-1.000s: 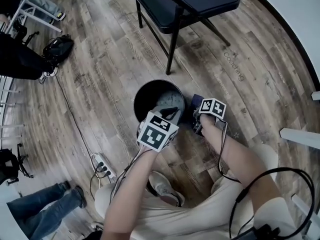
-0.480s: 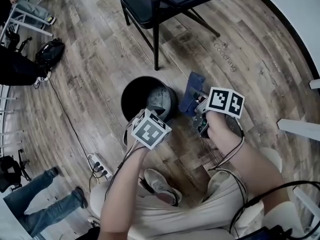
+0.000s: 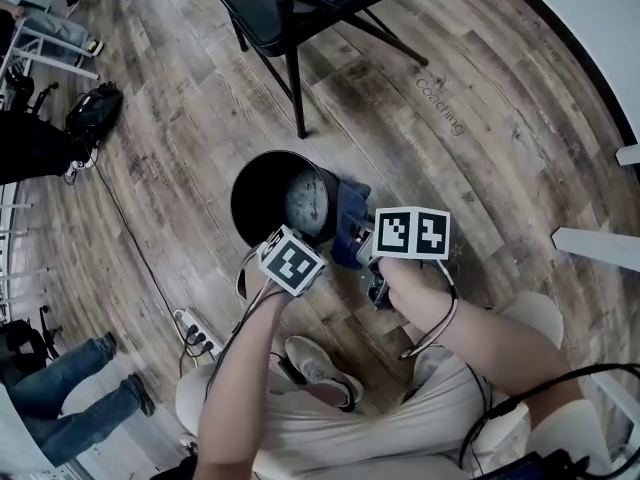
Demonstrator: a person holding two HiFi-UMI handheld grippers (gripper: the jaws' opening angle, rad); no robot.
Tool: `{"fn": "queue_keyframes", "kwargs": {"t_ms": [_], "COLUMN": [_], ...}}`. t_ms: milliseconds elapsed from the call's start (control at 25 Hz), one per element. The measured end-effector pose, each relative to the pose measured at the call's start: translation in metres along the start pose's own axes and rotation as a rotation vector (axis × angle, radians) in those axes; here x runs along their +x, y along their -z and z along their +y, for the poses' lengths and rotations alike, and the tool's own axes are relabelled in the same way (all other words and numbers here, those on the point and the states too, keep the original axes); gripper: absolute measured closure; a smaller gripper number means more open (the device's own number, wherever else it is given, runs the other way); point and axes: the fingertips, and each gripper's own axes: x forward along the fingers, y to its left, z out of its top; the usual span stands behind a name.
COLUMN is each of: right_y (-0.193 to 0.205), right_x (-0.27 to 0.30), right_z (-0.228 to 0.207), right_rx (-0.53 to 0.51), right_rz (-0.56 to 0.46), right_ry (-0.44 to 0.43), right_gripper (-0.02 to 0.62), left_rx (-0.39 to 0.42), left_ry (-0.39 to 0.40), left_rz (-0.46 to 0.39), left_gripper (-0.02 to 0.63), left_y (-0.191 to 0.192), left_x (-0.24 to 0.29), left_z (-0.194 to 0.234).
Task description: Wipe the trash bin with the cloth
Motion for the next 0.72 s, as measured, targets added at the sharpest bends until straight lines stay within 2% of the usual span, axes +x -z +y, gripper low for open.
{"fn": "queue_keyframes", "kwargs": {"t_ms": [200,320,520,720], "right_y": [0.015,0.007,0.003,-0.008], "right_x": [-0.002,-0.002,0.006,0.016], "right_z": [-0.014,-0.017,-0.025,-0.014], "right_rx": [0.051,0.01,-0.03,-0.063], "right_rz": [0.022,0.002,-0.016,-0.04], "right_ry": [0.017,0.03,0.036,-0.003], "right_gripper": [0.532,0.532,0.532,0.532], "left_rx": [-0.001,-0.042,-0.145,-0.162], "left_ry": [-0.017,-0.039,0.013,-0.014], "left_rz": [0.025,-0.025,-0.129,-0.171], "left_gripper": [0.584,0.584,0.581,0.581], "left_y": [-0.007,-0.022,-0.043,-0.054], "left_x": [0.002,-0.001,0.001,0.0], "left_z": [0.001,0.009,0.009,0.014]}}
